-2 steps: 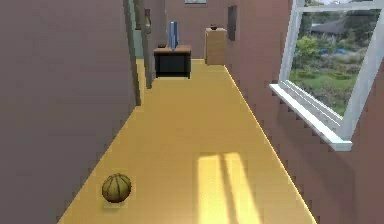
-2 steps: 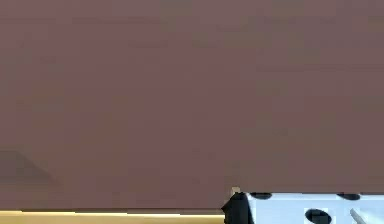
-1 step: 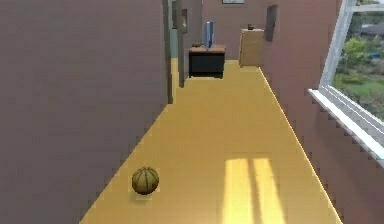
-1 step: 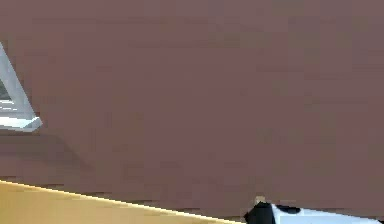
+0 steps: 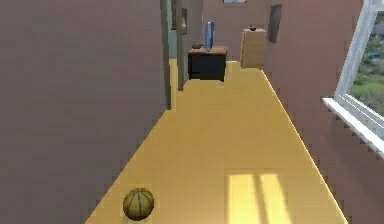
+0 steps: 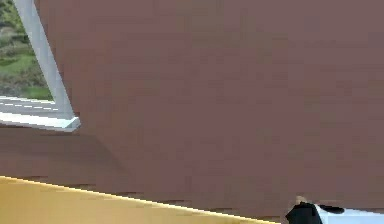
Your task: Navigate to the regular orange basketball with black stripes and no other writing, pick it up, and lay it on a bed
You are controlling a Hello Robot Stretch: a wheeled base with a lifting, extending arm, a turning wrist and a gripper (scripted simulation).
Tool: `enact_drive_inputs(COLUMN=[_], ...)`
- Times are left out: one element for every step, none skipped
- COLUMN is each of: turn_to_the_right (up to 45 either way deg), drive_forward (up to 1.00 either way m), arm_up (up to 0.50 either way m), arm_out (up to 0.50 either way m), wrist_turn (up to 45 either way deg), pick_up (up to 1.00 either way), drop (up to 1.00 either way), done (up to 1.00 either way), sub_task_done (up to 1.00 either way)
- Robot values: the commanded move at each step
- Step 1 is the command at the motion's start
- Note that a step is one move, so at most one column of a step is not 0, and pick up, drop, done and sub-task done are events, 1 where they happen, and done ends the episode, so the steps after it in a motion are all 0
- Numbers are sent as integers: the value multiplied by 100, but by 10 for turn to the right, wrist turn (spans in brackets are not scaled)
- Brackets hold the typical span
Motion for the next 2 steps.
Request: enact_drive_inputs(turn_to_the_right=[-60, 0], drive_forward=[0, 35], arm_up=[0, 0], arm_out=[0, 0], wrist_turn=[0, 0], pick_up=[0, 0], drop=[0, 0], done=[0, 0], sub_task_done=[0, 0])
